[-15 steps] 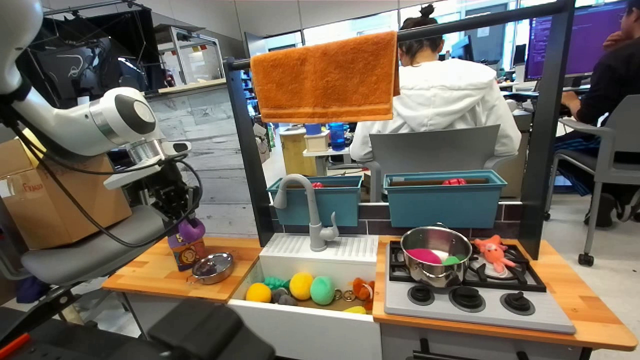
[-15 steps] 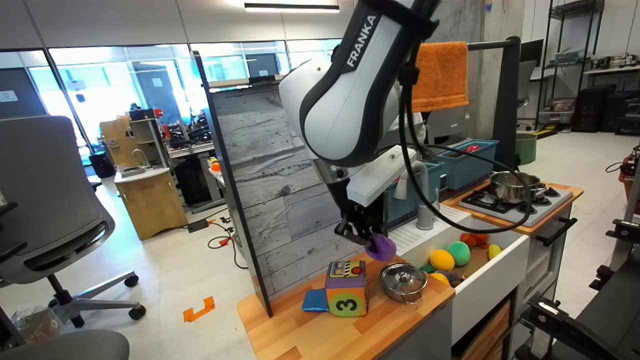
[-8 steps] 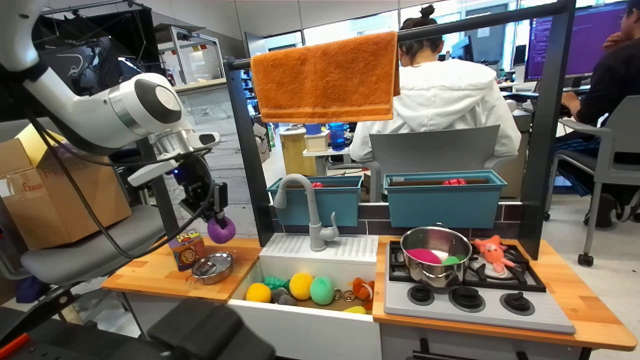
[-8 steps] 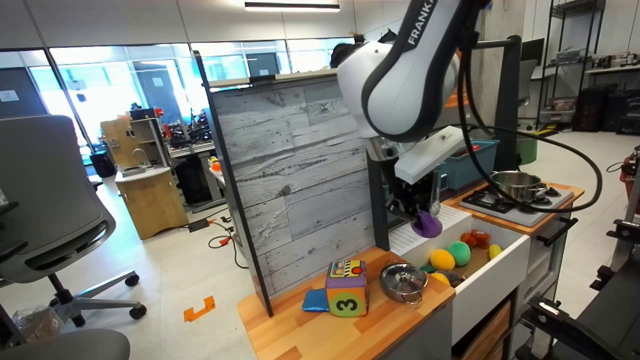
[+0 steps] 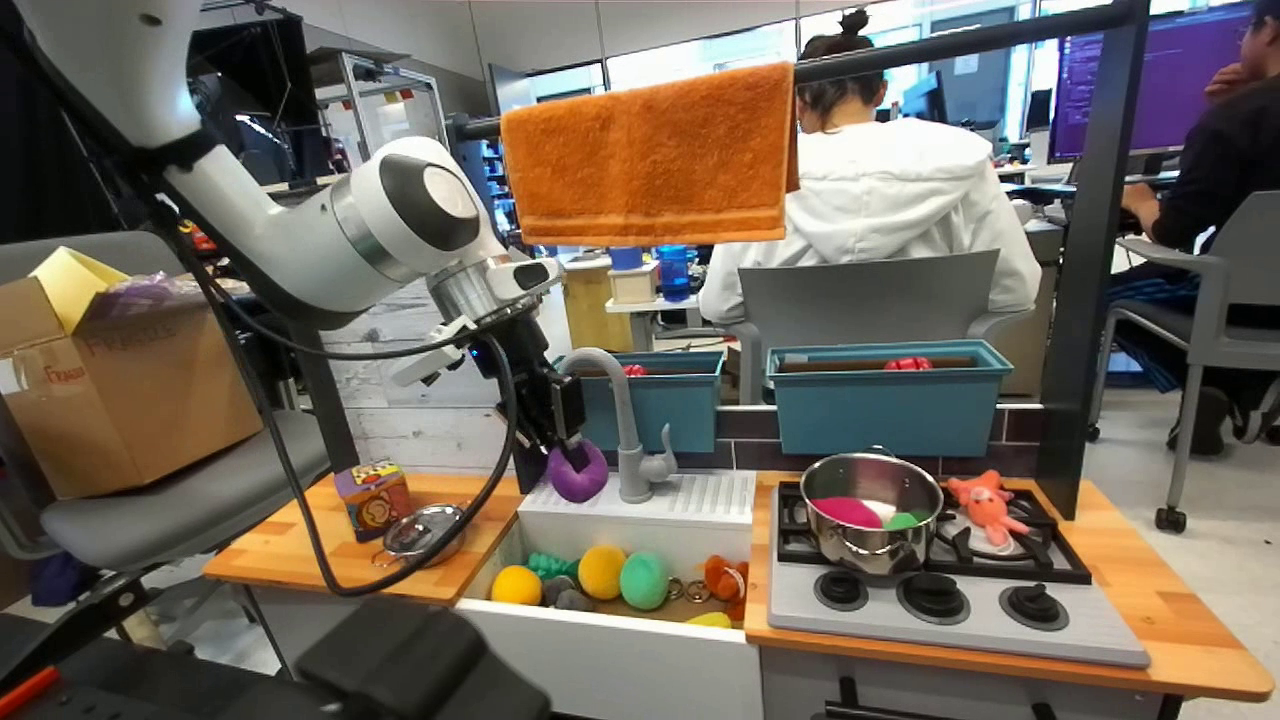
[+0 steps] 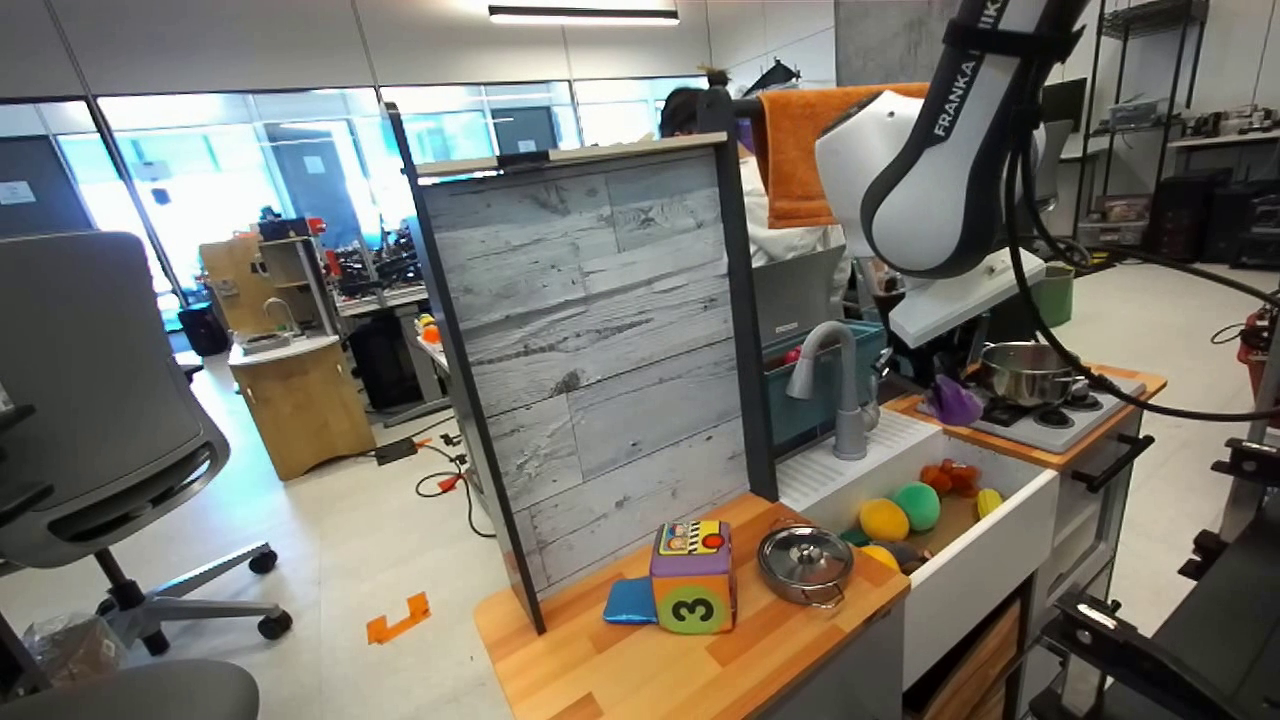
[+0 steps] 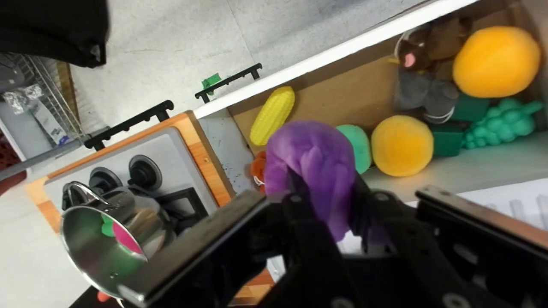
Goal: Put the purple plush toy into the sink
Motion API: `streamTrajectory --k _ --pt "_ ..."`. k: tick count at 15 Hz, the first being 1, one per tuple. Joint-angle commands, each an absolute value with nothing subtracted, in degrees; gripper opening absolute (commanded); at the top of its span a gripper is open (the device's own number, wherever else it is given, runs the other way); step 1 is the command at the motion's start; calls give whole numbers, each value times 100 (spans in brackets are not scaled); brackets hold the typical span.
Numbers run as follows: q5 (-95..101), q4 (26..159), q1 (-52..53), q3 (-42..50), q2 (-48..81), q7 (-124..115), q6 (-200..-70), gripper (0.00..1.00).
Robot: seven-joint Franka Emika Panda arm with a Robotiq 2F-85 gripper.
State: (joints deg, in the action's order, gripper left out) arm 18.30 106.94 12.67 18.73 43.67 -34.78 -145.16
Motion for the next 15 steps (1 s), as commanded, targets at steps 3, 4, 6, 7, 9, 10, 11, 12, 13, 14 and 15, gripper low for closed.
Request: streamTrajectory --k 3,4,6,7,9,10,11,12,13,14,15 --pt "1900 10518 1436 2218 4648 -4276 -14759 6" --pt "1940 10475 1484 2277 4677 -4440 -14746 6" --pt "2023 10374 1587 2384 4724 -4753 -14727 6" --pt "2061 10316 1639 2425 4739 -4882 -14698 6" --pt "2167 10204 1723 2477 4779 -5102 -14662 6" --pt "2227 10149 1767 2505 4802 -5211 -14645 6" --pt "2279 10088 1782 2497 4819 -5294 -14625 6" --pt "2326 10046 1806 2500 4832 -5366 -14608 49" --pt "2394 10005 1841 2513 4843 -5445 -14598 51" --pt "2449 9978 1863 2517 4845 -5509 -14590 57" --pt "2506 9957 1875 2519 4845 -5567 -14583 64"
